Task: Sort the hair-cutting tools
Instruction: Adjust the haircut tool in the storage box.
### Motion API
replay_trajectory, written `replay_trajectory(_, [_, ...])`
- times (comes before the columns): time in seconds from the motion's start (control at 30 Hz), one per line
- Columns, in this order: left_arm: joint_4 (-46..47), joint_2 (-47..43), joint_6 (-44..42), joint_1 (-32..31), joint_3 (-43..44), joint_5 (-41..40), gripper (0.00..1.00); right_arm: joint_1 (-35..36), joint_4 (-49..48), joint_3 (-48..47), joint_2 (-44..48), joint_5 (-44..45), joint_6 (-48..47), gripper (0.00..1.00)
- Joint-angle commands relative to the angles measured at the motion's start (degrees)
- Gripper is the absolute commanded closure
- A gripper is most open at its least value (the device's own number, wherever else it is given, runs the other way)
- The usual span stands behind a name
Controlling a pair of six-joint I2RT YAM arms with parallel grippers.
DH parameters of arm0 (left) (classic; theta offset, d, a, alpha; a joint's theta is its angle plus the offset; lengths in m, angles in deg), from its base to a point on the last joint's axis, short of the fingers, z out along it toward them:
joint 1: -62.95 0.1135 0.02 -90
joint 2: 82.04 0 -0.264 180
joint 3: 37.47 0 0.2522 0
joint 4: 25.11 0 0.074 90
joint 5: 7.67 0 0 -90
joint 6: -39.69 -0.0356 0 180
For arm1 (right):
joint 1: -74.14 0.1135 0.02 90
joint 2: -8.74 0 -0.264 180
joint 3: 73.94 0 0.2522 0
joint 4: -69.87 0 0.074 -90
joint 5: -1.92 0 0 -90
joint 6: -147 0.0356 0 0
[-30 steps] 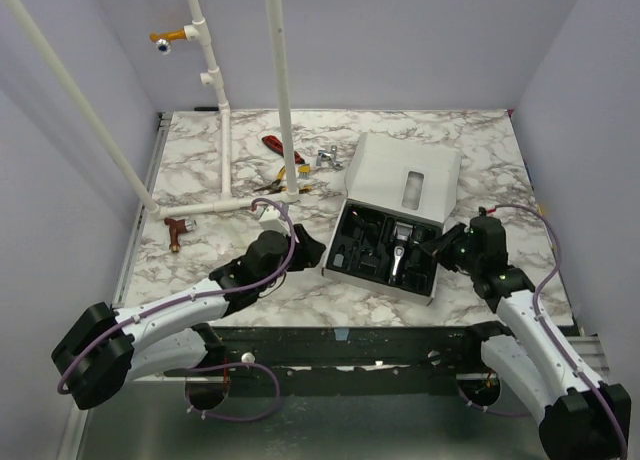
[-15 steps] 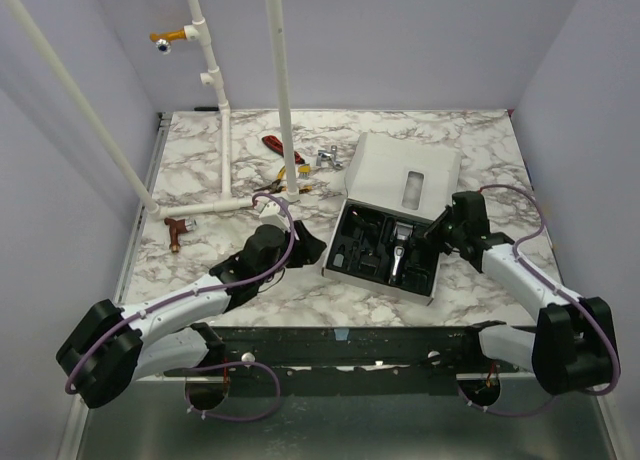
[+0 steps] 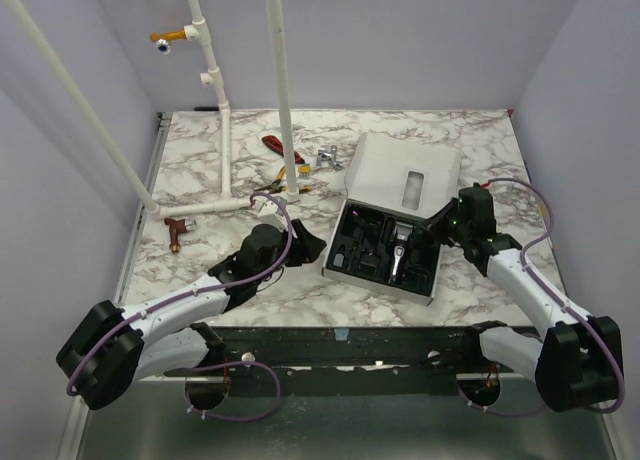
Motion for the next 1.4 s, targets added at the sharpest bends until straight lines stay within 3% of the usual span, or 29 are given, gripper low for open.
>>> replay_trajectory(0.0, [2.08,-0.15,-0.61,0.47,0.25,1.21,0.45,-0.07,3.65,-3.74,-2.6,6.15,-2.42,0.9])
replay_trajectory(0.3, [2.34,2.55,-0.41,0.66,0.93,2.51,0.45,-0.16,4.7,1.98,-9.95,6.65,-1.39,0.93])
replay_trajectory(0.5, [2.68,2.96,-0.69,0.81,1.11,2.56,0.45,-0.17,4.11,3.1,-4.85,4.14,-0.91,0.92])
replay_trajectory(0.63, [2.68,2.43,-0.82,1.07,0.88,2.08,0.45,-0.16,3.23,-0.04,1.38,2.72,-1.53,0.82])
replay_trajectory(0.77, [2.25,2.12,-0.86,1.4,1.02,1.68,0.45,-0.16,3.74,-5.13,2.53,0.67,-2.99,0.61])
replay_trajectory(0.97, [2.35,4.68,-0.7,1.8,2.13,2.59,0.45,1.72,-0.27,-9.31,-4.69,-6.56,-5.26,0.6])
replay_trajectory(1.13, [2.42,7.24,-1.04,2.16,2.56,4.42,0.45,17.64,0.45,-16.64,-14.15,4.63,-8.39,0.59])
replay_trajectory(1.37, [-1.71,6.37,-5.69,2.84,3.06,4.88,0.45,19.31,-4.45,-21.08,-24.22,2.89,-8.95,0.59])
